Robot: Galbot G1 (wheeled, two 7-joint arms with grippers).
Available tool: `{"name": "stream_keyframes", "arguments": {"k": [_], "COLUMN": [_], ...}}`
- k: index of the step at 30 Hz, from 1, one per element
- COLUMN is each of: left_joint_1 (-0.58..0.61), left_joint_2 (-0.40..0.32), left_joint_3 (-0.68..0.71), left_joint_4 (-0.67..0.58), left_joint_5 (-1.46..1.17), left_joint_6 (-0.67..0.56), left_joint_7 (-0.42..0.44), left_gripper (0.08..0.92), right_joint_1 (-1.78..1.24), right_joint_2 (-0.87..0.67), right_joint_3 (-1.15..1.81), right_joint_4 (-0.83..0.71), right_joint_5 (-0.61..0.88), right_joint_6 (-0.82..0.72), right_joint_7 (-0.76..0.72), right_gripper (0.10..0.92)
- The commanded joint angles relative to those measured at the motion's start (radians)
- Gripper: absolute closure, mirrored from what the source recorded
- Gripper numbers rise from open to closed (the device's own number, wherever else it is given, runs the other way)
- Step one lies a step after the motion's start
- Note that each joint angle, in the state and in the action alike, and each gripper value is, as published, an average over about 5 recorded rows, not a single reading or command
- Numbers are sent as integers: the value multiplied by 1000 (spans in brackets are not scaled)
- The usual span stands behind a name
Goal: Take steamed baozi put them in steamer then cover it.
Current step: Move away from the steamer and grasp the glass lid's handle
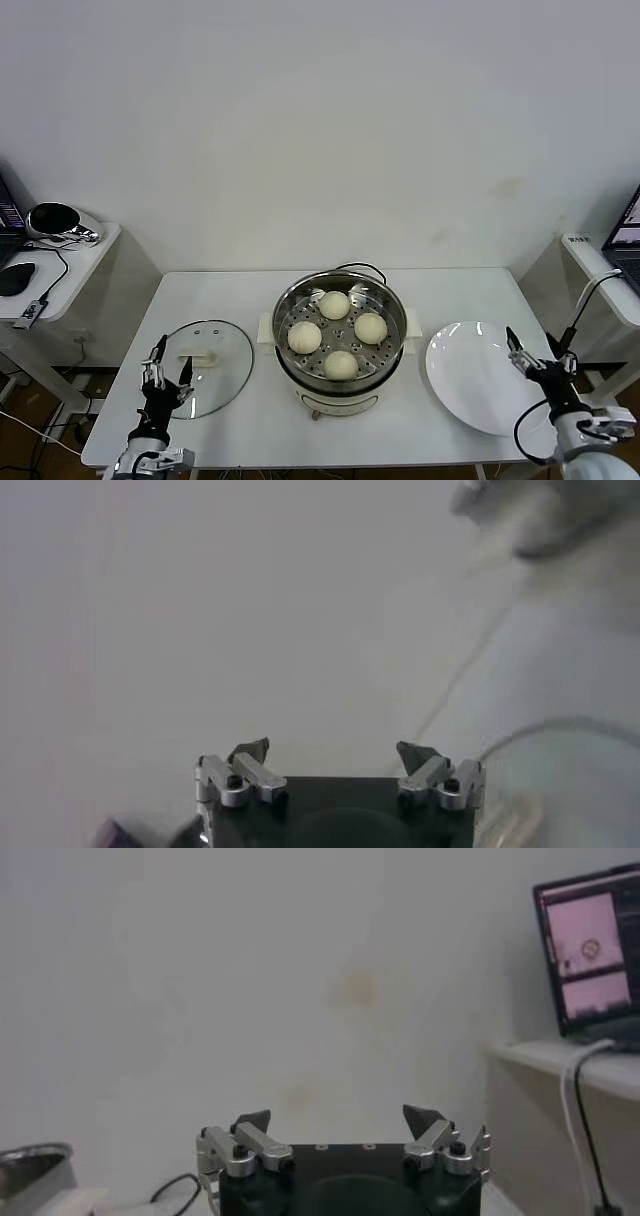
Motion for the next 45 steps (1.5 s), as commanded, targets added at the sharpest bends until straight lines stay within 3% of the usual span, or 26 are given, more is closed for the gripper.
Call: {"name": "stream_keyframes", "arguments": {"k": [1,8,45], "left_joint_1": [-74,-108,-279], "left_joint_2": [120,117,9], "left_joint_3": [6,10,76], "left_joint_4": [152,178,310], "left_joint_5": [206,193,173], "left_joint_6": [-55,-25,67], "left_joint_7": [28,99,77], "left_gripper": [177,177,177], "right_joint_1": [-27,-23,-36], "right_joint_2": [36,40,80], "right_joint_3": [1,0,-3], "right_joint_4": [3,5,7], "right_joint_5": [-27,-41,-81], "right_joint_6": [9,11,30], "right_joint_7": [13,16,19], "right_gripper": [203,203,203]}}
